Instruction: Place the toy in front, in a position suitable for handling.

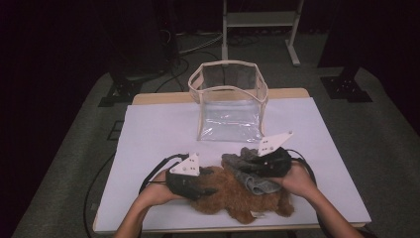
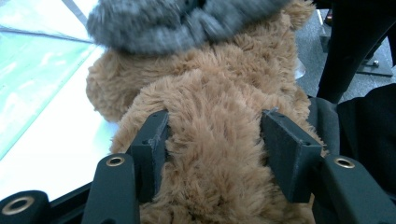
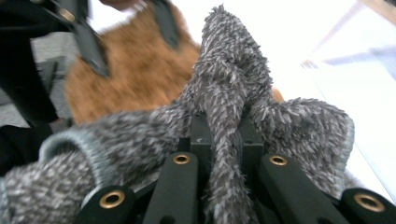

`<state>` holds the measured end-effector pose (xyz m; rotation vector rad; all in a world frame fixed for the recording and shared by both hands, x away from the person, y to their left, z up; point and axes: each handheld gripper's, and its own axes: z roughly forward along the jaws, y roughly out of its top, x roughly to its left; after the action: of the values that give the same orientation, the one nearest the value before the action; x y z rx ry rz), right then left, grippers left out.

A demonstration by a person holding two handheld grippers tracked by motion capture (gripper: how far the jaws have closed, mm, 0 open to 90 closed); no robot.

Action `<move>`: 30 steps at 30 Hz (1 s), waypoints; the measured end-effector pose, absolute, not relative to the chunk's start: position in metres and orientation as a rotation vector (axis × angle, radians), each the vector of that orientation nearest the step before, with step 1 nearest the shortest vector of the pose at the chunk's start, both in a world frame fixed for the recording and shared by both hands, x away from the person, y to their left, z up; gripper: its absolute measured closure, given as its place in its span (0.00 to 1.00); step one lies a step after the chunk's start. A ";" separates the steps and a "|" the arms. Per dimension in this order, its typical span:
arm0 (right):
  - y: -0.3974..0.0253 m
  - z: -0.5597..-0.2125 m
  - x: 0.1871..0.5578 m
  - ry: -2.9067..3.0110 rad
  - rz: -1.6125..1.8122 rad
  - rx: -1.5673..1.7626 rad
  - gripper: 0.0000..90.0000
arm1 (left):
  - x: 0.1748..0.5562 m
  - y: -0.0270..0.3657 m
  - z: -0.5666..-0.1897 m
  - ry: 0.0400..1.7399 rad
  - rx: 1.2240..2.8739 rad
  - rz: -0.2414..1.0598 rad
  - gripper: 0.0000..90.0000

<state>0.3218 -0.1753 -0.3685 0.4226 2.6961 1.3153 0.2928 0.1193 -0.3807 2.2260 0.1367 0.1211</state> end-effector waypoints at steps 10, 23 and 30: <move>-0.142 -0.348 0.335 2.697 1.338 0.321 0.89 | 0.288 0.118 -0.378 0.121 2.235 0.139 0.48; -0.182 -0.362 0.344 2.684 1.360 0.503 0.89 | 0.289 0.119 -0.378 0.114 2.234 0.142 0.46; -0.198 -0.373 0.337 2.695 1.367 0.516 0.89 | 0.288 0.120 -0.379 0.113 2.231 0.141 0.46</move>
<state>0.3375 -0.1982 -0.3730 0.5158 2.6947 1.3672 0.2875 0.1203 -0.3785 2.2306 0.1131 0.1413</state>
